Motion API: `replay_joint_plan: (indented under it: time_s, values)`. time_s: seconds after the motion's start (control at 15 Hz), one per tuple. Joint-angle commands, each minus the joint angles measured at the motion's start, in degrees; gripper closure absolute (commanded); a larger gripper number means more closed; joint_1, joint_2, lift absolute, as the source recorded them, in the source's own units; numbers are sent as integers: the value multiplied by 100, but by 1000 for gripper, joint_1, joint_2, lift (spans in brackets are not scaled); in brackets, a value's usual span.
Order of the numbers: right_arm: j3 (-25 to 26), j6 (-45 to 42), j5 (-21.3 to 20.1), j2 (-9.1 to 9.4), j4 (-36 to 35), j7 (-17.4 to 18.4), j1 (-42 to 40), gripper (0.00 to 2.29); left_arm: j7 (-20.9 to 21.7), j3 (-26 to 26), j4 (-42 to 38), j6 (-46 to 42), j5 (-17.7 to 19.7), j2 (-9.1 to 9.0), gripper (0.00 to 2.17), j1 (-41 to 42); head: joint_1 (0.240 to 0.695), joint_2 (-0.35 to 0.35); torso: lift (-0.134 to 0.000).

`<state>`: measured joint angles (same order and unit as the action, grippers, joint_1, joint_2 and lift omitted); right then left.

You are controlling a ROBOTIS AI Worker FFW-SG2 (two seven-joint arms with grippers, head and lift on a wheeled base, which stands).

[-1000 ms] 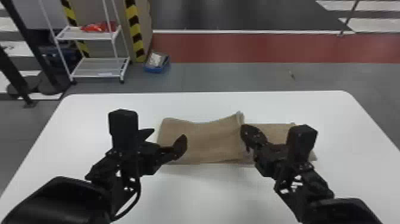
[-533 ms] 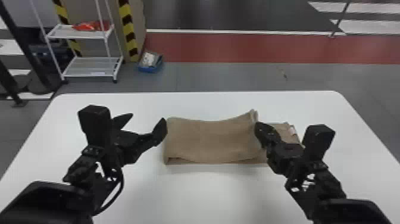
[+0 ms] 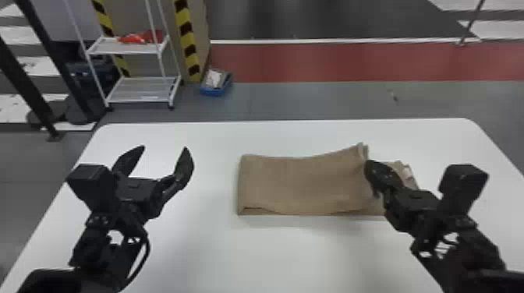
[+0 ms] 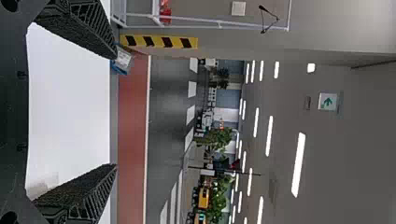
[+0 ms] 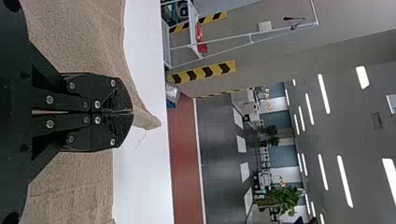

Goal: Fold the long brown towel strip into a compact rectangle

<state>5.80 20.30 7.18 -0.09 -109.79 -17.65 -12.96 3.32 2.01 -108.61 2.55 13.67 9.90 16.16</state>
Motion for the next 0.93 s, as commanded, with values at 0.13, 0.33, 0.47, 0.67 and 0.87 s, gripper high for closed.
replay_joint_plan:
  time_s: [0.13, 0.33, 0.47, 0.67, 0.87]
  values:
    - [466, 286, 152, 14, -77, -2, 4, 1298, 11, 256, 59, -83, 251, 126, 56, 256, 695, 53, -125]
    - [395, 198, 100, 14, 424, -2, 267, 1298, 11, 265, 85, -118, 251, 126, 56, 283, 695, 44, -125]
    - [466, 269, 152, 14, 450, -125, 364, 1298, 11, 282, 85, -153, 268, 126, 56, 318, 695, 48, -125]
    - [984, 726, 407, 14, -68, -213, 311, 1298, 11, 326, 121, -188, 286, 126, 56, 344, 695, 50, -125]
    - [1125, 673, 398, 14, 336, -230, 478, 1298, 28, 300, 261, -311, 330, 126, 56, 291, 695, 11, -125]
